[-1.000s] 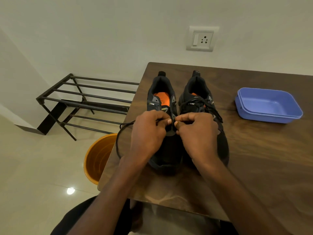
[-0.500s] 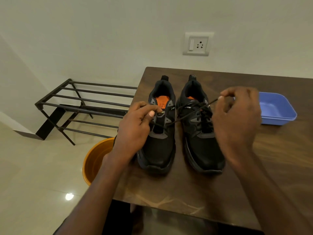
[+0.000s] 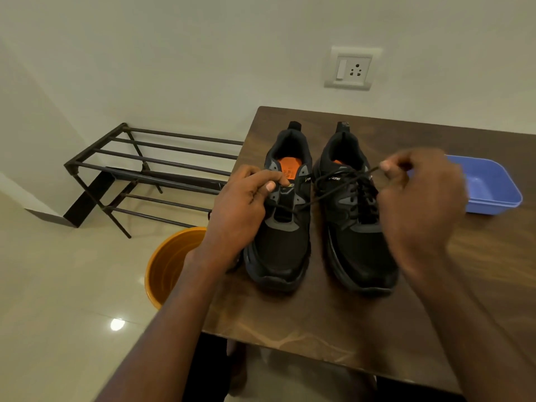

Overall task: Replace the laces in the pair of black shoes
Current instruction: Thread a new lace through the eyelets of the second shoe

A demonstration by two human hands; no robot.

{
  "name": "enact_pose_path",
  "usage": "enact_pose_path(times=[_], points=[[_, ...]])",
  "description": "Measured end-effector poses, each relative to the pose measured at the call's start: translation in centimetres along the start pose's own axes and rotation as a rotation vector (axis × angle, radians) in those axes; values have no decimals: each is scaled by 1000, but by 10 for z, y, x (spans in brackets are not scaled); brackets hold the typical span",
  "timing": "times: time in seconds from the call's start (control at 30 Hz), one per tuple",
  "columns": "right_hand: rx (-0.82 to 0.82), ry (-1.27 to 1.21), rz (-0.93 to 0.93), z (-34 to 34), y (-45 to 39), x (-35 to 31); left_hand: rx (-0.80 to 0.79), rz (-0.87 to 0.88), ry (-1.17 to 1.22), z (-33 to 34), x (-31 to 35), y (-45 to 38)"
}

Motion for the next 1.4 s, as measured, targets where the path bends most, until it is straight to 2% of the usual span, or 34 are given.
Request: enact_pose_path(times=[0.07,0.1,0.2,0.27,0.3,0.37,0.47,0.53,0.6,0.67,0.73,0.77,0.83,0.93,1.0,1.1,1.17,1.23,1.3,1.4], points=[[55,81,-63,-5,0,-2,-2,6,4,0,1,0],[5,78,-147,-2,7,-10,-3,9,9,-1,1,0],[-347,146,-366,23,38,-42,-3,22,31,-2,1,0],[-521,196,-354,35,45,-47,-14,22,25,-1,2,1],[-526,174,-311,36,41,-45,-17,23,23,-2,2,0],[-417,105,-198,30,28,-30,-16,24,31,-2,2,0],[-121,144,-31,9,7,-7,-21,21,28,-2,1,-2],[-56,210,-32,3,7,-5,-22,17,39,-2,1,-2],[-133,192,-166,8,17,-21,-24,19,61,-2,2,-2],[-331,206,-327,22,36,-42,-32,20,70,-3,2,-2],[-521,221,-368,38,45,-48,-41,24,57,-4,2,-2],[-560,210,-335,41,42,-45,-47,24,54,-4,1,-1],[-463,163,-246,36,30,-30,-50,21,59,-5,0,-2],[-162,201,-59,13,6,-5,-48,17,58,-6,1,-2],[-75,231,-29,6,4,1,-48,16,48,-6,2,-2],[-165,138,-255,12,20,-23,-57,21,58,-6,2,-2],[-371,156,-362,26,36,-42,-68,30,65,-7,1,-2],[-511,237,-364,39,41,-45,-77,33,53,-8,1,-2],[-462,239,-297,36,32,-35,-75,31,47,-9,1,-3],[-214,262,-124,14,9,-11,-73,28,21,-9,2,-3]])
Point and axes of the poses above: each hand's wrist, its own y-axis away from the middle knuckle, its own z-axis out of the palm, x = y × z, the point moved 3 cm from there along -y, towards the middle knuckle, and after that the axes turned 5 degrees about y, right-handed, at the moved point
